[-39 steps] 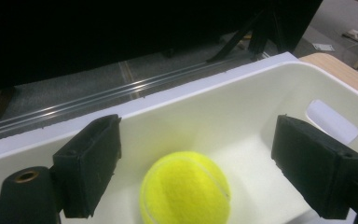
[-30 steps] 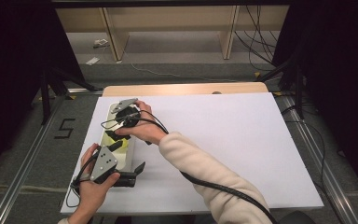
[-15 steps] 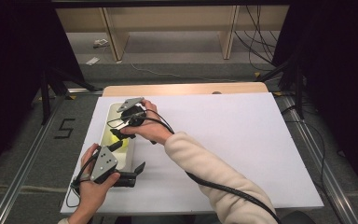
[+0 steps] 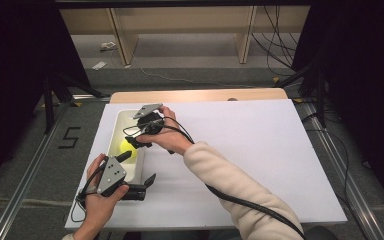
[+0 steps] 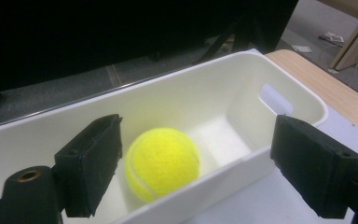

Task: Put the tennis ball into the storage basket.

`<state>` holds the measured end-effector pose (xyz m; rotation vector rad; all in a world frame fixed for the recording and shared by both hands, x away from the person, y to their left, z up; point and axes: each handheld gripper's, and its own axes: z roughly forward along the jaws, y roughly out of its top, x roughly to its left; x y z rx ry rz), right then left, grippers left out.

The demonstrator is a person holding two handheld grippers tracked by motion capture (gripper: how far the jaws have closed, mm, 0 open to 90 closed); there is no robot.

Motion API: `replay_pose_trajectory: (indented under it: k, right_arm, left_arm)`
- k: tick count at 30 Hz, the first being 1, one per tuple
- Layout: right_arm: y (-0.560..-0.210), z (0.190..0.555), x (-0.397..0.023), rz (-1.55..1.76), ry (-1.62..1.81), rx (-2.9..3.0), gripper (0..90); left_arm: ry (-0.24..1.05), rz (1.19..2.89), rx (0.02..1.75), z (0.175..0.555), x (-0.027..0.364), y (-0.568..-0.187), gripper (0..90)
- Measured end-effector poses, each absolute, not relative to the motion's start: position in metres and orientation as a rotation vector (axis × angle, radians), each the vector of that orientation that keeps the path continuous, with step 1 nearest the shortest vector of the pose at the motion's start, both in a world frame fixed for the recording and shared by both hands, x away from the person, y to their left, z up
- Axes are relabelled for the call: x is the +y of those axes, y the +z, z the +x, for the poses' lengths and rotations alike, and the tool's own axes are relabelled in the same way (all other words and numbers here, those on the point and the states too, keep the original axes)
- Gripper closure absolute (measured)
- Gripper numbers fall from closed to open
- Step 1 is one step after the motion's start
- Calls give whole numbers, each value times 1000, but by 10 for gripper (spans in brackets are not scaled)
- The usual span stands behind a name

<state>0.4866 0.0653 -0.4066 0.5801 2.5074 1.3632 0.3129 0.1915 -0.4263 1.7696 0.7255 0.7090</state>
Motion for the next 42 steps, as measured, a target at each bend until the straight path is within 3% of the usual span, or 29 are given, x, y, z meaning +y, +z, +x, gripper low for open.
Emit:
replay_pose_trajectory:
  k: [42]
  right_arm:
    - [-397,486,0,665,1331,2432,186]
  left_arm:
    - [715,1776,724,313,191,-427,0]
